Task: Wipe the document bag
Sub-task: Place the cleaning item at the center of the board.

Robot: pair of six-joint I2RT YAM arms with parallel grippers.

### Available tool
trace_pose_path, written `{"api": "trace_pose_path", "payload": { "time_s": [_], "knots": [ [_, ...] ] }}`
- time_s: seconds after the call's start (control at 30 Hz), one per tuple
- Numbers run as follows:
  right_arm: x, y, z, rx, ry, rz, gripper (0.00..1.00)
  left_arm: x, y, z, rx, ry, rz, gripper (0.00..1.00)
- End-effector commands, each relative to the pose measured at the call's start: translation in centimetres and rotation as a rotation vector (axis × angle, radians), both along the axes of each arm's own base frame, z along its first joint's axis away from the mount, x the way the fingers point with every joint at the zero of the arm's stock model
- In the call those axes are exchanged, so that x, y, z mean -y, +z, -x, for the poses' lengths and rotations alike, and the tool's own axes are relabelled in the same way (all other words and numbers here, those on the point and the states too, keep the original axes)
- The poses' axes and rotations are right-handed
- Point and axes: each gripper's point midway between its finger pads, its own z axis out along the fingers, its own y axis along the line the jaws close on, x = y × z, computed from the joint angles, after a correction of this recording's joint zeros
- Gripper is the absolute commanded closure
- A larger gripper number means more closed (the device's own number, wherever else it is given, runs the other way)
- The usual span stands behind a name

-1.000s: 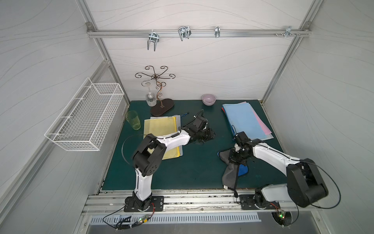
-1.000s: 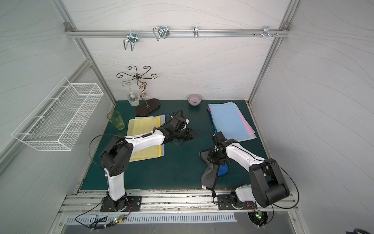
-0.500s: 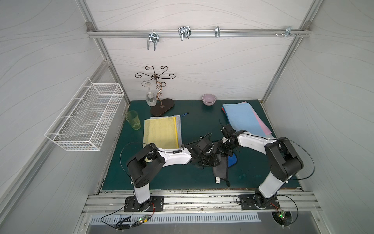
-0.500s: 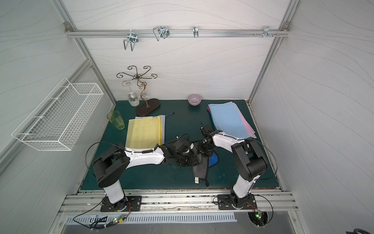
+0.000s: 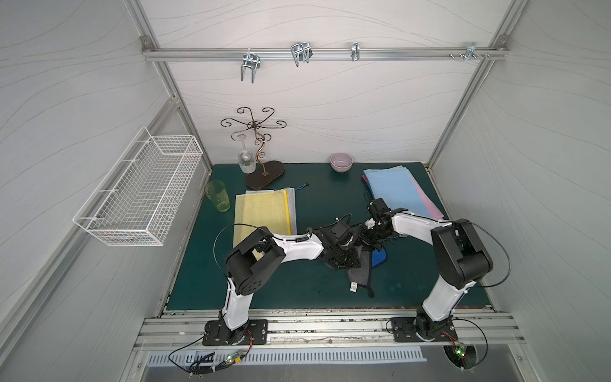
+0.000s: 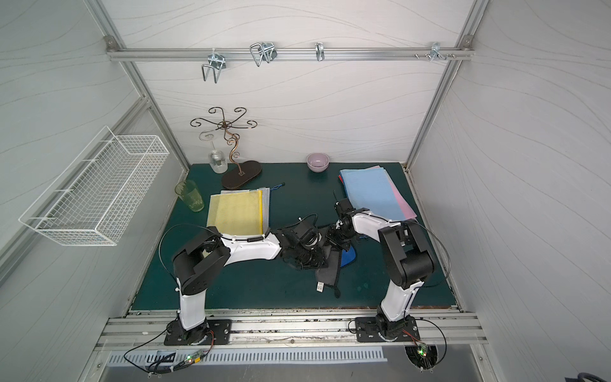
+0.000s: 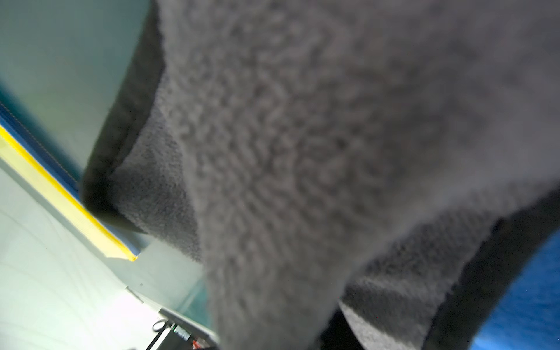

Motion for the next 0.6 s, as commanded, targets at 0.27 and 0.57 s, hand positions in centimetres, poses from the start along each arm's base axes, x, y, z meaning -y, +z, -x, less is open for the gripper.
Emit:
{"api": "trace_pose_path", "payload": {
  "time_s": [0.27,0.57],
  "knots": [
    [2.2,4.9,2.4,0.077,0.025,-0.004,0.65,-3.0,-4.5,0.6,-0.098,0.008,-0.221,0.76],
    [5.4,10.1,0.3,0.233,-0.028,0.066,0.52,-2.9,-5.1,1.2,-0.121,-0.018,-0.235,0.76]
  ]
}}
